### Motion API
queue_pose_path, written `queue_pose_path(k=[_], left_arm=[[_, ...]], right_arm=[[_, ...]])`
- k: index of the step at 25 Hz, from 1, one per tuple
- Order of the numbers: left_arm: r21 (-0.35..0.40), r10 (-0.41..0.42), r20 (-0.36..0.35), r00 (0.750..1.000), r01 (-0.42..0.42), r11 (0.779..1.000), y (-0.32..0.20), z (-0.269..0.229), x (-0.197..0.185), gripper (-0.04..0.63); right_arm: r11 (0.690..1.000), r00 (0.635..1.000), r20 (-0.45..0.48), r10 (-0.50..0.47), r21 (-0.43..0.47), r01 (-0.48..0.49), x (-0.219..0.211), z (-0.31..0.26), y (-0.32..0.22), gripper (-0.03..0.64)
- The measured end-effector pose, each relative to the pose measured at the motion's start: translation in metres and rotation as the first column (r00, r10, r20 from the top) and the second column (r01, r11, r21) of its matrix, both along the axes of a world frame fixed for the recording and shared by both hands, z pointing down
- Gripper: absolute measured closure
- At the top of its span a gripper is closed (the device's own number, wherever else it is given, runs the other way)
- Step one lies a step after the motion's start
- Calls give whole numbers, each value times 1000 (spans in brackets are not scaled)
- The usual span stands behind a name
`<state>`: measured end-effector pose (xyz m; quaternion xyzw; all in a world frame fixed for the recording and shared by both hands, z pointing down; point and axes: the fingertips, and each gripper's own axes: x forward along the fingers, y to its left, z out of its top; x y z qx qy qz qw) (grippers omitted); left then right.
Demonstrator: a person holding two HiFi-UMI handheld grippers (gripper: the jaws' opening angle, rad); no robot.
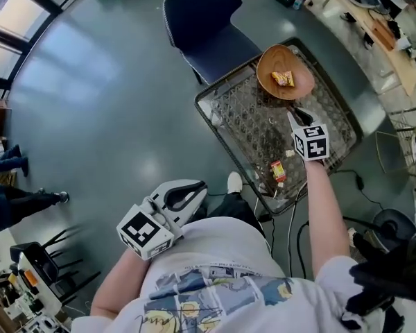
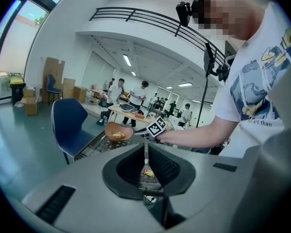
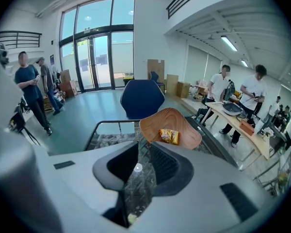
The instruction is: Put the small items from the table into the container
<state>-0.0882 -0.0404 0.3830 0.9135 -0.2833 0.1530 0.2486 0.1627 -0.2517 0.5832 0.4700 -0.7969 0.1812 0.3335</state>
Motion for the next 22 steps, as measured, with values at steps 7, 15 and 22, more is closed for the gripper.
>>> queue_pose_path(k=[7, 15, 22], left_arm=[[49, 134, -22, 991, -133, 990, 27, -13, -14, 584], [51, 290, -49, 956, -288, 956, 65, -7, -23, 584], [43, 391, -68, 918, -388, 920, 85, -5, -4, 584]], right_arm=[[997, 998, -7, 67, 40, -66, -11, -41, 103, 545], [984, 984, -20, 176, 1, -176, -23, -38, 218, 545], [973, 975, -49, 218, -73, -221, -28, -6, 280, 545]])
